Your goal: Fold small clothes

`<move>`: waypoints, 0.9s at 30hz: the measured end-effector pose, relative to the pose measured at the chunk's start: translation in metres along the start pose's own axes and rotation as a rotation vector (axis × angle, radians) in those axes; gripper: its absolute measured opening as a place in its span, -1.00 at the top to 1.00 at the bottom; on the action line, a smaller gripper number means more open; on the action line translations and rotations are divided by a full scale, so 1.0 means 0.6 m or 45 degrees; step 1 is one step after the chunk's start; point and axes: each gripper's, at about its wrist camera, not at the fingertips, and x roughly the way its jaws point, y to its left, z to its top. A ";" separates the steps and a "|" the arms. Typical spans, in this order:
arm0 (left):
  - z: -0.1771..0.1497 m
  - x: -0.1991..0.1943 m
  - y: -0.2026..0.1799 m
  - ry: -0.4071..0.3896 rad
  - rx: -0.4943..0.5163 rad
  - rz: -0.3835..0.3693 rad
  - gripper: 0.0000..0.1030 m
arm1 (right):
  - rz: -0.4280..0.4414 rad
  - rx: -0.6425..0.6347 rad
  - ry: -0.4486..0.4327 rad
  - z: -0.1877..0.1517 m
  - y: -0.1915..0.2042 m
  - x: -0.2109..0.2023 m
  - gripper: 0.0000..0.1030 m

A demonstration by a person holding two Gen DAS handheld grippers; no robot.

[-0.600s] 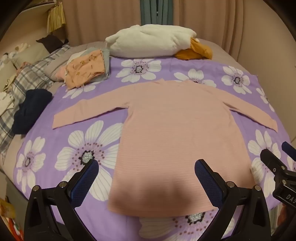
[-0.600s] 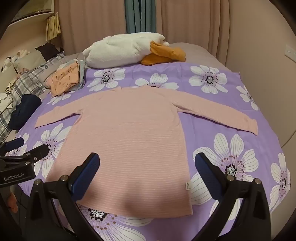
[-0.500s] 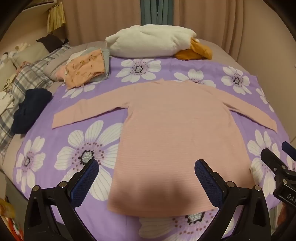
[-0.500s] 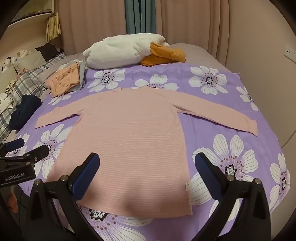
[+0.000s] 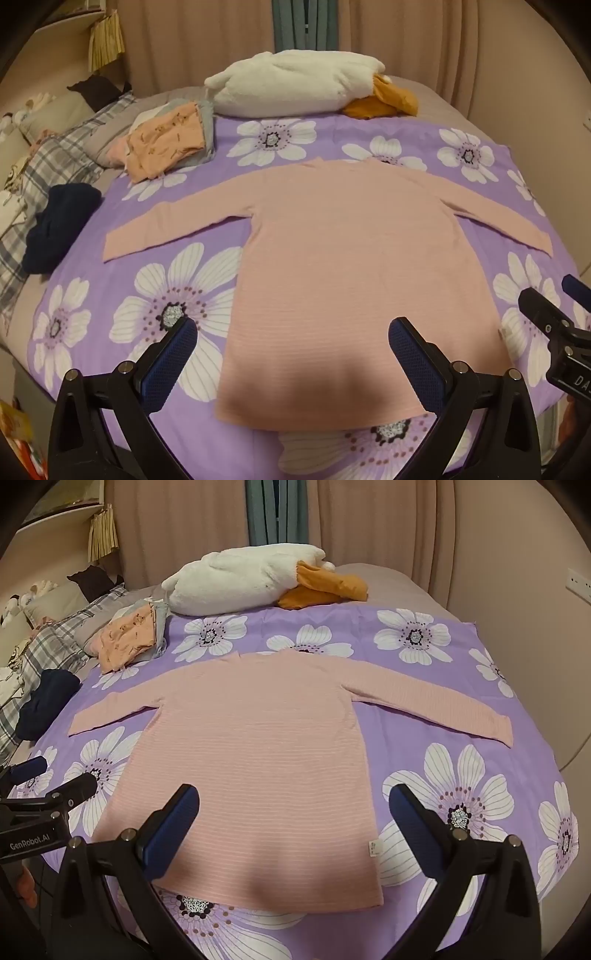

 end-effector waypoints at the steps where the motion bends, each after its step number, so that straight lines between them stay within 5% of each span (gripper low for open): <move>1: -0.001 0.000 0.000 -0.001 0.001 -0.002 -0.99 | -0.002 0.001 0.000 0.001 0.000 0.000 -1.00; 27: -0.011 0.005 -0.003 0.026 0.017 -0.027 -0.99 | -0.006 0.011 0.004 -0.001 -0.009 0.001 -1.00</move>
